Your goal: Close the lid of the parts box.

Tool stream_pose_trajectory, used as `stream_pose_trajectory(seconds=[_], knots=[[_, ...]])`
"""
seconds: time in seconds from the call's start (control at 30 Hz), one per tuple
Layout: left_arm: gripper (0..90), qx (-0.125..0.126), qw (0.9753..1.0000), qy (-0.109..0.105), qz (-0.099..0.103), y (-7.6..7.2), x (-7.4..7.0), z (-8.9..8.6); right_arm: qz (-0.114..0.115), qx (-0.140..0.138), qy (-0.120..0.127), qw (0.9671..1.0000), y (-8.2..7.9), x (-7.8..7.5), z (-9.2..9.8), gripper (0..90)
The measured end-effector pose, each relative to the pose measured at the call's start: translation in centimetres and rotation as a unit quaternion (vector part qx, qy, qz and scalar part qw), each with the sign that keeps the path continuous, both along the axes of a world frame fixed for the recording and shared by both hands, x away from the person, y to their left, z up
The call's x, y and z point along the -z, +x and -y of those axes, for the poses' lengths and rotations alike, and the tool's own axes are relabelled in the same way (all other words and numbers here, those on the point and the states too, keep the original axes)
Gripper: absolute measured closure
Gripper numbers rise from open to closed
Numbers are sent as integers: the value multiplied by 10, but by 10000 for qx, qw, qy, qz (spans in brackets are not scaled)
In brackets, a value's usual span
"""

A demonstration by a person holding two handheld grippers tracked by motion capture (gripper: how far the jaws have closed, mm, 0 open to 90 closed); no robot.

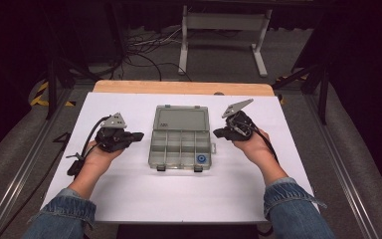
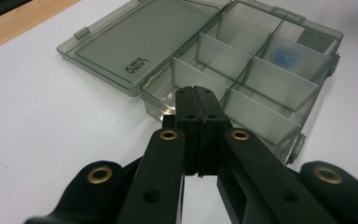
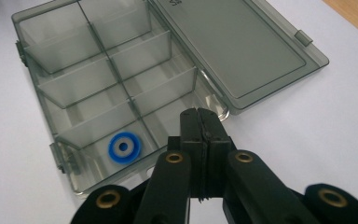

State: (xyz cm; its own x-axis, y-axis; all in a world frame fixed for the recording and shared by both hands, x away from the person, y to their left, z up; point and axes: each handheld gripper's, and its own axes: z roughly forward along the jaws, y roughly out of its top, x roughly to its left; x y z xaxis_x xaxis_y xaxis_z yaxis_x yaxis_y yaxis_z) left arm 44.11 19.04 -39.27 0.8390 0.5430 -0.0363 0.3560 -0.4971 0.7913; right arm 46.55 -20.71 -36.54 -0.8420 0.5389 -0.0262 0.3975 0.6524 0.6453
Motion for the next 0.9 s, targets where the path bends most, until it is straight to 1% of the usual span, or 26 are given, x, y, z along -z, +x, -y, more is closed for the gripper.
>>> stream_pose_trajectory(seconds=[0.07, 0.13, 0.2, 0.27, 0.33, 0.47, 0.53, 0.57, 0.6, 0.63, 0.67, 0.73, 0.77, 0.8, 0.83, 0.9], knots=[[893, -45, 10000, 24, -56, 5, 0, 1, 10, -39, -6, 10000, 4, 0, -2, 900], [893, -59, 9999, -18, -102, 11, 1, 2, 17, -54, 24, 10000, 7, 0, -3, 900], [893, -85, 9999, 25, -134, 17, 1, 4, 38, -70, 62, 9999, 10, -1, -3, 900], [894, -79, 9998, 76, -141, 21, 0, 5, 12, -66, 49, 10000, 16, -1, -3, 900], [893, -94, 9998, 74, -176, 24, 0, 6, -4, -52, 53, 10000, 17, -2, -3, 900], [893, -128, 9996, 130, -227, 34, -2, 10, -23, -19, 68, 10000, 26, -3, -2, 900], [893, -129, 9996, 204, -178, 39, -3, 11, -45, 12, 52, 10000, 31, -2, -2, 900], [893, -136, 9996, 242, -95, 42, -5, 11, -51, 5, 55, 10000, 32, -1, -1, 900], [894, -166, 9995, 249, -111, 45, -6, 10, -53, 27, 86, 9999, 34, -1, -1, 900], [893, -166, 9995, 249, -111, 45, -6, 10, -53, 27, 86, 9999, 34, -1, -1, 900], [893, -209, 9993, 293, -115, 51, -7, 10, -43, 36, 87, 9999, 37, -1, -1, 900], [894, -219, 9992, 306, -131, 53, -8, 11, -53, 53, 91, 9999, 40, -1, -1, 900], [893, -229, 9990, 357, -144, 57, -9, 11, -35, 63, 89, 9999, 41, -1, -1, 900], [894, -229, 9990, 357, -144, 57, -9, 11, -38, 73, 96, 9999, 43, -1, -1, 900], [893, -212, 9988, 407, -148, 58, -10, 12, -35, 87, 103, 9999, 44, -1, -1, 900], [894, -210, 9988, 413, -160, 60, -11, 13, -45, 106, 95, 9999, 46, -1, 0, 900]])
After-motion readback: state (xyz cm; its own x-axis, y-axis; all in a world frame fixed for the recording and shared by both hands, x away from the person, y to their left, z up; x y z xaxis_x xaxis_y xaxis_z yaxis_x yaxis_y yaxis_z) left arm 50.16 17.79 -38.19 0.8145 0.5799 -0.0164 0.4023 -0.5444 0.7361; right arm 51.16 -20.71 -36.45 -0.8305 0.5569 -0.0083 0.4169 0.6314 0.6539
